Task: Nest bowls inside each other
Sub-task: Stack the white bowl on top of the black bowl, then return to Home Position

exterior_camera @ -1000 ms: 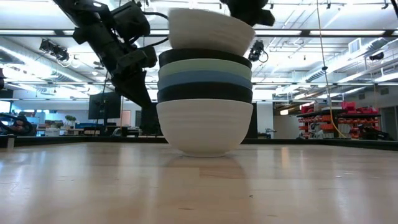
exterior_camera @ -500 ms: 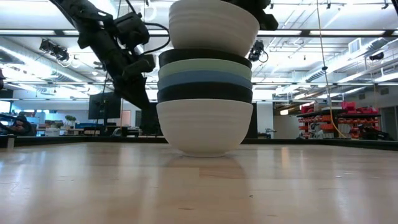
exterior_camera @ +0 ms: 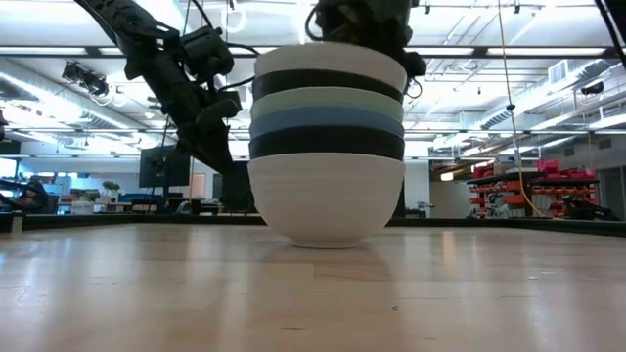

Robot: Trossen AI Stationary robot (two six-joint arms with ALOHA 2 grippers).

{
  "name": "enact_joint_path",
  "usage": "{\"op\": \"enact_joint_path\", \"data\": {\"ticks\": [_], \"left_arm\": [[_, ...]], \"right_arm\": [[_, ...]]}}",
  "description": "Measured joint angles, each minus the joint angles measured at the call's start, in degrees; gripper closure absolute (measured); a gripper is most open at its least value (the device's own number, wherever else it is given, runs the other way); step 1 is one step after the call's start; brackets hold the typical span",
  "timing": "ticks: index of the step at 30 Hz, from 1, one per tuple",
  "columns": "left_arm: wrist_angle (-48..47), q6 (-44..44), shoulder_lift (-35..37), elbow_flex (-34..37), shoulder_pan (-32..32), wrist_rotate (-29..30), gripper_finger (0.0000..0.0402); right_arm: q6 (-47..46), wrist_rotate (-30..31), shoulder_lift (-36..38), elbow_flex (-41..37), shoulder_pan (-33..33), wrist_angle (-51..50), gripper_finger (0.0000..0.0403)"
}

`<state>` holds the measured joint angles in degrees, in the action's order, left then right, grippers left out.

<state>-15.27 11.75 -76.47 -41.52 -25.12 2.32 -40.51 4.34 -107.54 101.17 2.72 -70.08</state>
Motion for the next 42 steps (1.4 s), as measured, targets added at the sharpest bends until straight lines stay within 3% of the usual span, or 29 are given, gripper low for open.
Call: {"op": "enact_joint_path", "data": {"ticks": [12,29,42], "left_arm": [[-0.02,0.80,0.00,0.00,1.01,-0.04,0.0341],[-0.19,0.65,0.00,0.00,0.97,-0.04,0.0337],[-1.21,0.61,0.02,0.00,0.96,-0.02,0.0335]], "right_arm": [[0.17,0.72,-0.46,0.03,0.04,-0.07,0.0395],[-1.53,1.59,0.01,0.03,0.09,-0.02,0.0331],[-3.03,3.08,3.43,1.94,0.95,-0.91,0.0320]]}}
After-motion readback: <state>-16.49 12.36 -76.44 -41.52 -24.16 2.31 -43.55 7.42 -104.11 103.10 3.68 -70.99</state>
